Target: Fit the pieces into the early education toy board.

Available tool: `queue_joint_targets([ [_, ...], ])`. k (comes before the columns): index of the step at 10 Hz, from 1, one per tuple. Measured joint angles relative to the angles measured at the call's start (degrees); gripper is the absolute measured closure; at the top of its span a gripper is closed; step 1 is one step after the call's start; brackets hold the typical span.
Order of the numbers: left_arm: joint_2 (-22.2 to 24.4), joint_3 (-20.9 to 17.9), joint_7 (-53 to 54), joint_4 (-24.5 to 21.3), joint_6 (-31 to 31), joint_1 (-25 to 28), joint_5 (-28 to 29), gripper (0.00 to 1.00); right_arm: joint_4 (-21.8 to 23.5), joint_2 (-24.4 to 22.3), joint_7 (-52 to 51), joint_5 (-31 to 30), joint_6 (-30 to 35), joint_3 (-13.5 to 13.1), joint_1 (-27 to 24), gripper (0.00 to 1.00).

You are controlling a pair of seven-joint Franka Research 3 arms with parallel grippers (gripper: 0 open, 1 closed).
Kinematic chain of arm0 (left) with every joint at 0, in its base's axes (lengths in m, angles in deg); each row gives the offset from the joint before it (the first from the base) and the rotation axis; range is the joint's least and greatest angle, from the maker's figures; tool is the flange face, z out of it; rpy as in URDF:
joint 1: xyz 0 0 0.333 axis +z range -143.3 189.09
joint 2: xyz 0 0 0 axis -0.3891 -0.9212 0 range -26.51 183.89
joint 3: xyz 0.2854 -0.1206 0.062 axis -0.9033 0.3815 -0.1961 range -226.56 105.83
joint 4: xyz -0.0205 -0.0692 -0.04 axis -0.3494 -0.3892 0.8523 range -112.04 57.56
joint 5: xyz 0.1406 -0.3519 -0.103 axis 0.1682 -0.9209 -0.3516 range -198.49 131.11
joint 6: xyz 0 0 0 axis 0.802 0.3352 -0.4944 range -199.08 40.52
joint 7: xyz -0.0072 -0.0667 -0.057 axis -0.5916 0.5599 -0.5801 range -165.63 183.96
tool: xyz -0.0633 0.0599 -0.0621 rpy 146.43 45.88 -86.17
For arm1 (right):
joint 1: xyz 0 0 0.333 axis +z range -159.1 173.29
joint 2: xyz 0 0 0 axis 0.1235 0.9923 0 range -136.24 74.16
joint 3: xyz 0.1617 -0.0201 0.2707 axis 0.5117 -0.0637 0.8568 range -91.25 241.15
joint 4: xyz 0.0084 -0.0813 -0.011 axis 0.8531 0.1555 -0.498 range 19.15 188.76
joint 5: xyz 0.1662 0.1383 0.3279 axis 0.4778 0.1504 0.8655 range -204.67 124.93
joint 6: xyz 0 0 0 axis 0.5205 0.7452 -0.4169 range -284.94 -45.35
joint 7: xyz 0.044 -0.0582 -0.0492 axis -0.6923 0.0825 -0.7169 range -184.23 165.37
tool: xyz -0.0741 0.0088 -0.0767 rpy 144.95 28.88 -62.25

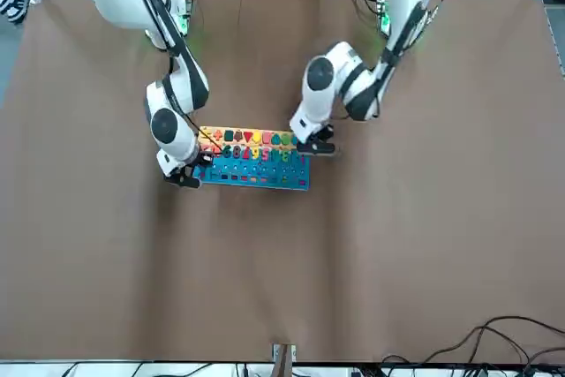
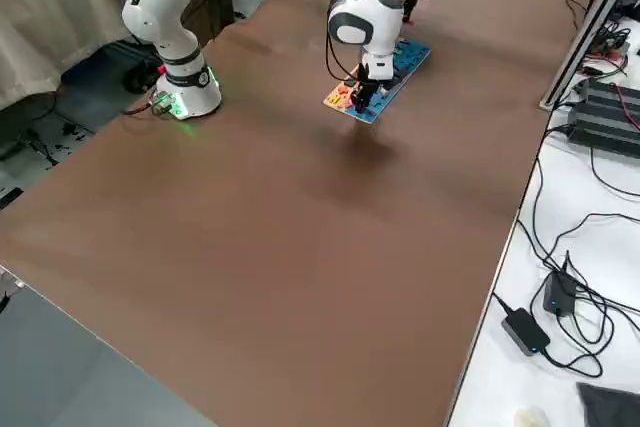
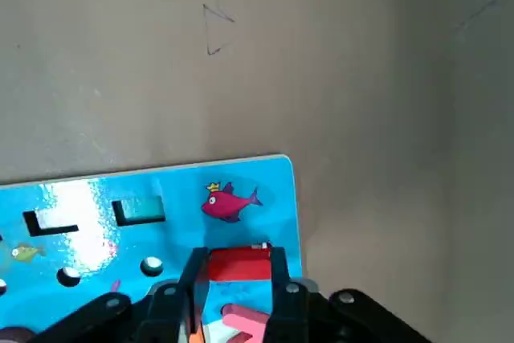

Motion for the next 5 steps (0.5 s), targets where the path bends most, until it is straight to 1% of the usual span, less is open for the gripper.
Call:
queue_joint_targets([
  [1, -1.13, -0.02, -0.24, 1.37, -0.04, -0.45, 0.00, 0.87, 0.02, 0.00, 0.00, 0.00, 0.02, 0.02, 0.00, 0.63],
  [3, -3.87, -0.58, -0.21, 5.06, -0.02, -0.22, 0.00, 0.87, 0.50, 0.15, 0.01, 0.01, 0.30, 0.31, 0.07, 0.53],
  [5, -6.76, -0.87, 0.12, 7.90, 0.08, -0.15, 0.00, 0.87, 0.65, 0.15, 0.01, 0.01, 0.30, 0.41, 0.09, 0.48],
])
